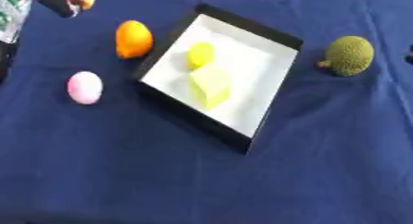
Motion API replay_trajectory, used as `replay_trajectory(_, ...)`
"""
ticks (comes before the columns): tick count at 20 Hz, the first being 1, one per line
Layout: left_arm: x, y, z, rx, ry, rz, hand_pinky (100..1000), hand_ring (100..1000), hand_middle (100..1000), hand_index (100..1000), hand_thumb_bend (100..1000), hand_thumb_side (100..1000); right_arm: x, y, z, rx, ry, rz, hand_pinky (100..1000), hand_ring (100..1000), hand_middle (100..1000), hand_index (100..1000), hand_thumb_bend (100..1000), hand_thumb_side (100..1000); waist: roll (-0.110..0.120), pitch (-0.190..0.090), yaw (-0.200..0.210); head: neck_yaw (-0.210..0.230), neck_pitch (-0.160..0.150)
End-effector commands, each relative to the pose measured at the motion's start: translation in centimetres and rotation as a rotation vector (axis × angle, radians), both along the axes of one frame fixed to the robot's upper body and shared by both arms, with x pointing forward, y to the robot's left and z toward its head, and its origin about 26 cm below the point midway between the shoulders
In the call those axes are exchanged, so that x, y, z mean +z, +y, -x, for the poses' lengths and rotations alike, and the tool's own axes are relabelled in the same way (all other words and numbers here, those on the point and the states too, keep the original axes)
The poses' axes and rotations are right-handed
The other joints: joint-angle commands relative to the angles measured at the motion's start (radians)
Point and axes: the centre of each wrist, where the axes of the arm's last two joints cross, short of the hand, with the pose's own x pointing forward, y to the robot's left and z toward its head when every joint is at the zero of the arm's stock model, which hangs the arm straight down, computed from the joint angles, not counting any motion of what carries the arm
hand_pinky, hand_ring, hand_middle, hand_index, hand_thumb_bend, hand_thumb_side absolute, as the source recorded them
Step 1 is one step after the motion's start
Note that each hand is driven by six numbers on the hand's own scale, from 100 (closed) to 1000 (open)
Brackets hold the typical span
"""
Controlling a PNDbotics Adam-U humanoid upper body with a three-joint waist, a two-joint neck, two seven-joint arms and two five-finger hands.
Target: Pick up objects on the table and place them in the box.
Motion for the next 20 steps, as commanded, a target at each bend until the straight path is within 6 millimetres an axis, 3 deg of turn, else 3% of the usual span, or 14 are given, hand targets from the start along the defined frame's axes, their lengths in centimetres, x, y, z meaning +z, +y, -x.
replay_trajectory(1,3.0,-6.0,2.1,-0.23,-0.045,-0.078,688,733,662,536,234,100,1.2,-0.4,0.1,-0.003,-0.039,0.016,985,847,805,900,100,725,0.002,-0.028,0.0,0.005,0.0)
replay_trajectory(5,1.9,-11.3,2.1,-0.362,0.035,-0.139,692,738,670,557,252,100,1.4,-0.3,0.0,-0.018,-0.052,-0.008,985,847,805,899,100,721,0.003,-0.033,-0.003,0.013,-0.001)
replay_trajectory(10,-1.3,-14.6,0.3,-0.389,0.125,-0.205,696,744,682,582,283,100,1.4,-0.2,0.0,-0.038,-0.064,-0.032,985,847,806,897,100,721,0.003,-0.035,-0.008,0.017,0.004)
replay_trajectory(12,-2.6,-15.2,-0.4,-0.386,0.156,-0.232,702,750,691,597,316,100,1.5,-0.2,0.0,-0.033,-0.061,-0.029,985,847,806,897,100,721,0.002,-0.035,-0.01,0.019,0.005)
replay_trajectory(16,-4.5,-15.4,-1.3,-0.396,0.214,-0.259,748,797,778,735,433,100,1.5,-0.1,0.0,-0.028,-0.061,-0.028,985,847,805,896,100,720,0.004,-0.035,-0.013,0.02,0.004)
replay_trajectory(18,-4.6,-15.3,-1.4,-0.41,0.226,-0.262,775,823,822,828,519,100,1.6,-0.1,0.0,-0.027,-0.062,-0.029,985,846,805,896,100,720,0.005,-0.036,-0.014,0.019,0.002)
replay_trajectory(20,-4.1,-15.1,-1.2,-0.424,0.227,-0.241,804,851,851,878,534,127,1.6,-0.1,0.0,-0.027,-0.061,-0.028,985,846,805,896,100,721,0.005,-0.037,-0.013,0.017,0.003)
